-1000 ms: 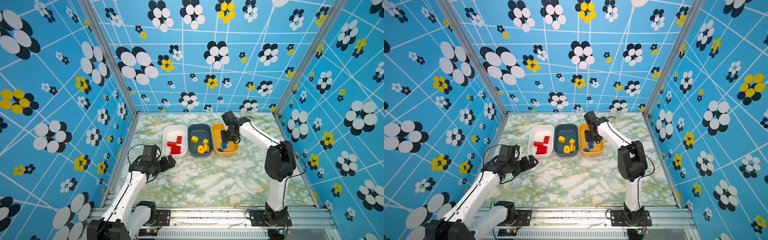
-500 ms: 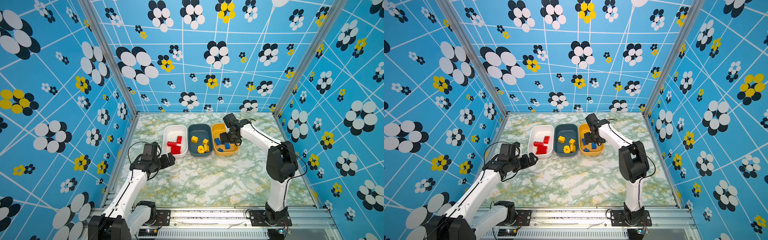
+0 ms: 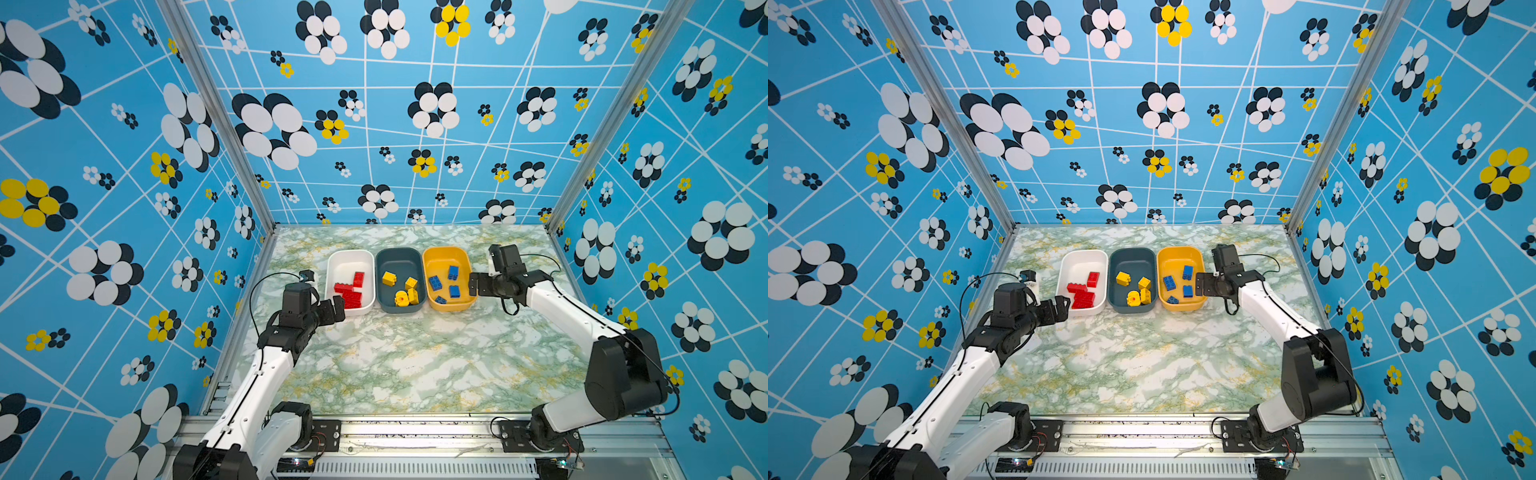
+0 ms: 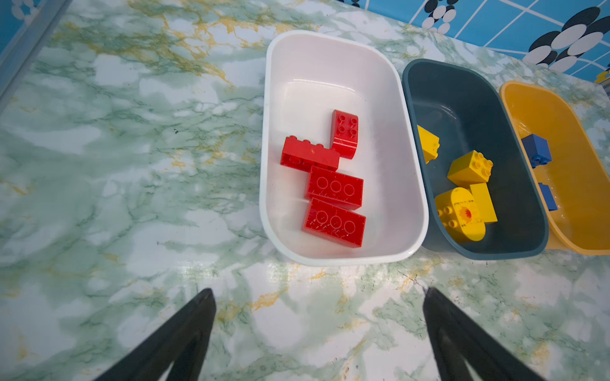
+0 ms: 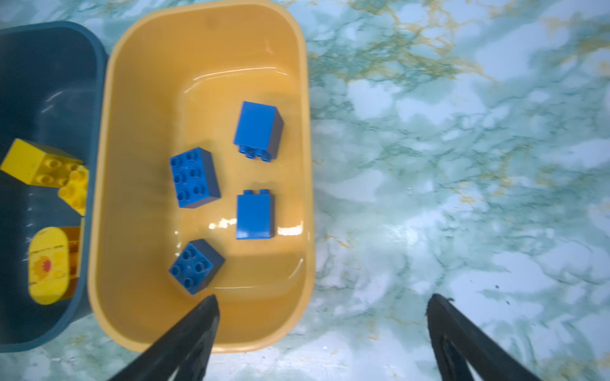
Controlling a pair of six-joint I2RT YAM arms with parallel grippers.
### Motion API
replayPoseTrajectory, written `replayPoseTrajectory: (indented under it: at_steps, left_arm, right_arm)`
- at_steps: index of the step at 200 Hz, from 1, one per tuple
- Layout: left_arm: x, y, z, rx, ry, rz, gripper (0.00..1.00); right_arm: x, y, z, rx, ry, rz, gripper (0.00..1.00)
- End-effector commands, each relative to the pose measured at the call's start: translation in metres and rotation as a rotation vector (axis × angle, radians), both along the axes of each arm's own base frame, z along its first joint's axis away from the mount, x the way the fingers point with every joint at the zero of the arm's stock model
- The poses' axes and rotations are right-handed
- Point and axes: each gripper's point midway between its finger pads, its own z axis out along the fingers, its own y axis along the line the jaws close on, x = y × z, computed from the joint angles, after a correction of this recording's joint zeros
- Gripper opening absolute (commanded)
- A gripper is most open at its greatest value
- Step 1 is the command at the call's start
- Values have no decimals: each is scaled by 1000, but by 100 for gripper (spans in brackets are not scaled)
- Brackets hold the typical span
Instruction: Sort the legos into containers by color
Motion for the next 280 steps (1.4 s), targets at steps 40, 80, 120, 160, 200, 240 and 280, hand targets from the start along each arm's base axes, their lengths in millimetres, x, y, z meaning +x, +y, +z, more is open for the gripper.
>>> replayPoseTrajectory:
  at_steps: [40,80,120,160,200,240,280]
  left_arm:
    - [33,9,16,171,-226,-25,99]
    - [40,19,10,234,-275,-14,99]
    - [54,31,0,259,-335,15,99]
    - [69,41,-7,254,-368,39,99]
    - [73,43,-22,223,-372,62,100]
    - [76,42,-32,222,-368,58,99]
    - [78,43,-39,224,-373,63,99]
  right_arm:
    - [-2,-74,11,-60,-261,-144,99]
    - [-6,-88,-5,-121,-410,-136,99]
    - [-4,-92,-20,-123,-452,-133,99]
    - [8,-94,-15,-80,-494,-111,99]
    - [9,-95,-14,-58,-515,-106,99]
    - [15,-93,-21,-37,-538,-100,99]
    - [15,-91,-29,-41,-543,-85,99]
